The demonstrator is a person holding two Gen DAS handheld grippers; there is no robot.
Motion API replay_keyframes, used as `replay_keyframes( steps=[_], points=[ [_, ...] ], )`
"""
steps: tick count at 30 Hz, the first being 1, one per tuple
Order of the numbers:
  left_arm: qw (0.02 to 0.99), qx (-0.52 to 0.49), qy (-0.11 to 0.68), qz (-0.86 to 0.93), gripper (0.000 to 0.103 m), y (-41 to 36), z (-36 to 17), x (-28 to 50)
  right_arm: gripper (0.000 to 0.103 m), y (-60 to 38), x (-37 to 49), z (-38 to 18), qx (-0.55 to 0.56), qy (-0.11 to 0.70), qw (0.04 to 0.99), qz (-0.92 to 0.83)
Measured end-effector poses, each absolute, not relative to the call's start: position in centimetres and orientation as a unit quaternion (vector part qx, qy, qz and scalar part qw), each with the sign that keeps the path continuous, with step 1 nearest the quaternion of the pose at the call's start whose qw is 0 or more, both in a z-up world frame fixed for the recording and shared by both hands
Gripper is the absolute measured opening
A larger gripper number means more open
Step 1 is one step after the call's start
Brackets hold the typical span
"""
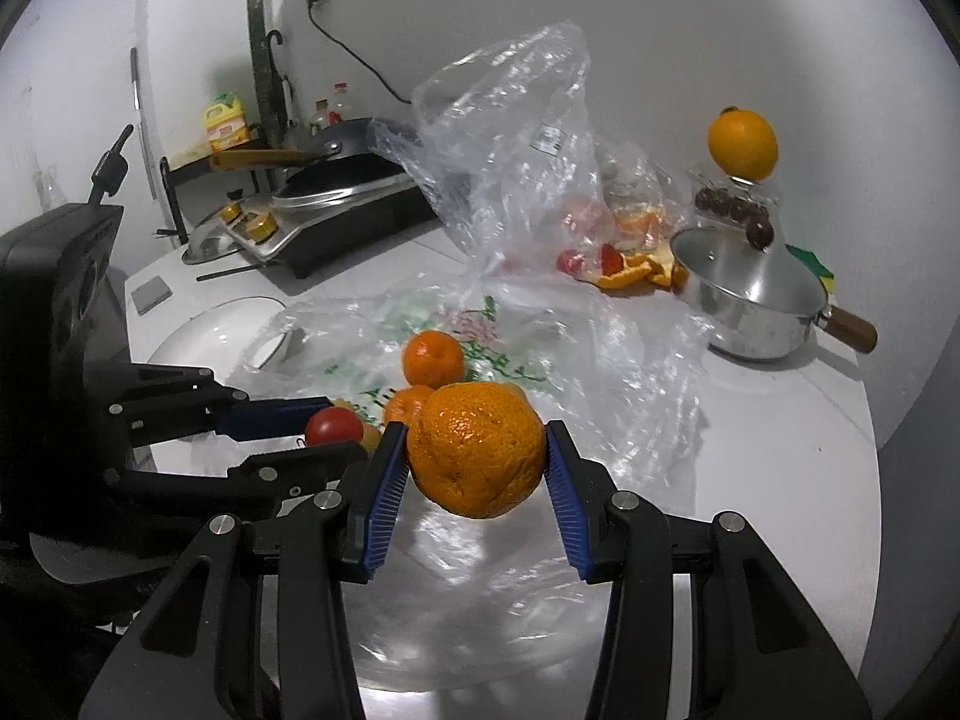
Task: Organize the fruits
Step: 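Carry the tomato in the left gripper and the orange in the right gripper to the white plate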
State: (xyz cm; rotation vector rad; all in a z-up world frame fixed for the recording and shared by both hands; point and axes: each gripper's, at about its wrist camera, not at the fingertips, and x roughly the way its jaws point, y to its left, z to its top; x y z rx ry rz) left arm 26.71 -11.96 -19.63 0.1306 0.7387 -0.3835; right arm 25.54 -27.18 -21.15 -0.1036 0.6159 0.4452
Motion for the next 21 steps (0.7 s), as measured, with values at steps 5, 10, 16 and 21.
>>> replay_keyframes(
  steps=[5,10,16,21],
  points=[
    [0.918,0.056,0.349,-0.179,0.027,-10.3,-19.1,26.2,0.048,-25.7,25.1,-20.5,-0.06,0.296,0.927,0.223],
    [0.924,0.048,0.34,-0.169,0.027,-8.3,-18.6,25.5,0.048,-23.9,24.7,-19.8,-0.07,0.292,0.925,0.231],
    [0.93,0.04,0.33,-0.155,0.027,-5.8,-18.1,24.9,0.048,-21.7,24.5,-19.2,-0.082,0.287,0.923,0.241],
    [0.935,0.032,0.324,-0.142,0.027,-3.5,-17.9,24.4,0.048,-19.9,24.4,-18.9,-0.091,0.285,0.921,0.25]
  ],
)
